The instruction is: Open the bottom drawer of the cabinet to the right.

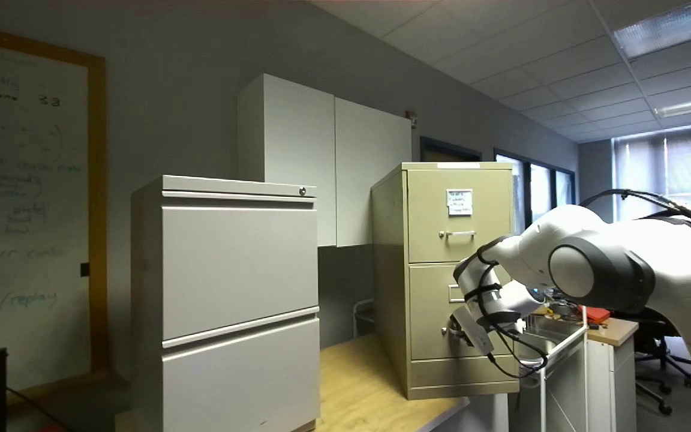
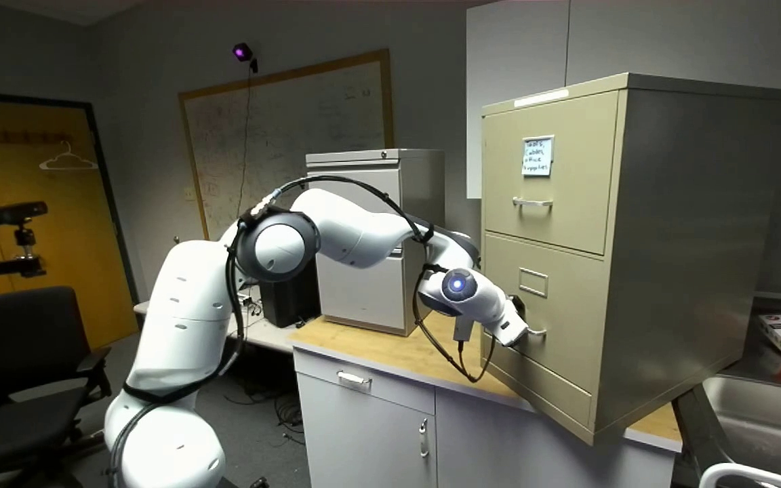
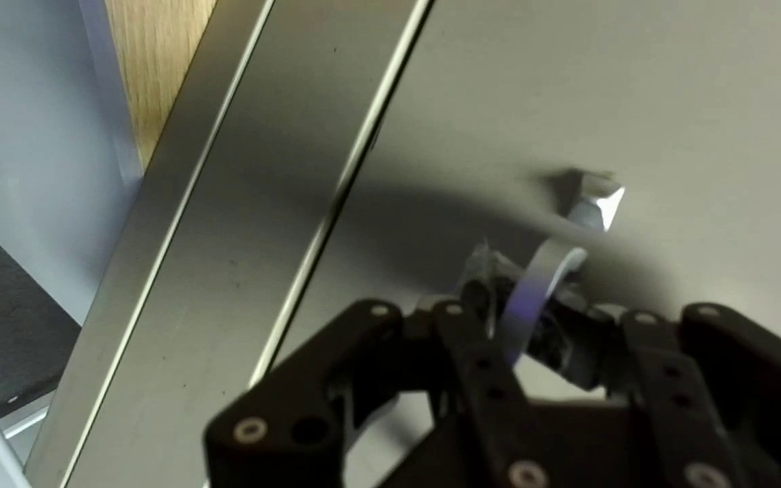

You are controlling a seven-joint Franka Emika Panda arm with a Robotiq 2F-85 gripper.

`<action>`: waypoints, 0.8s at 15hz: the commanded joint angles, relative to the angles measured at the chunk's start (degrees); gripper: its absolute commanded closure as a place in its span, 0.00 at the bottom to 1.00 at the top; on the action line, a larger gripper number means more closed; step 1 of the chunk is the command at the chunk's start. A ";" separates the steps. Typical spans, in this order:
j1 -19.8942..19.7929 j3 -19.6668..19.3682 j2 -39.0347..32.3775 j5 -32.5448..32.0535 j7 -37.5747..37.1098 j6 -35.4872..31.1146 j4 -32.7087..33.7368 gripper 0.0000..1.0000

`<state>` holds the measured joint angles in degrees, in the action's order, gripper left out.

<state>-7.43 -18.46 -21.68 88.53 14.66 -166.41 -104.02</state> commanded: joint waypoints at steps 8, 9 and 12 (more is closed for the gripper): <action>2.30 2.14 9.65 14.45 22.94 2.88 -11.58 0.98; 2.34 2.06 10.51 15.27 24.22 3.12 -12.71 0.98; 2.15 1.91 13.90 15.93 26.54 4.08 -17.30 0.98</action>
<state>-7.24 -18.27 -16.51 103.24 34.60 -165.99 -109.96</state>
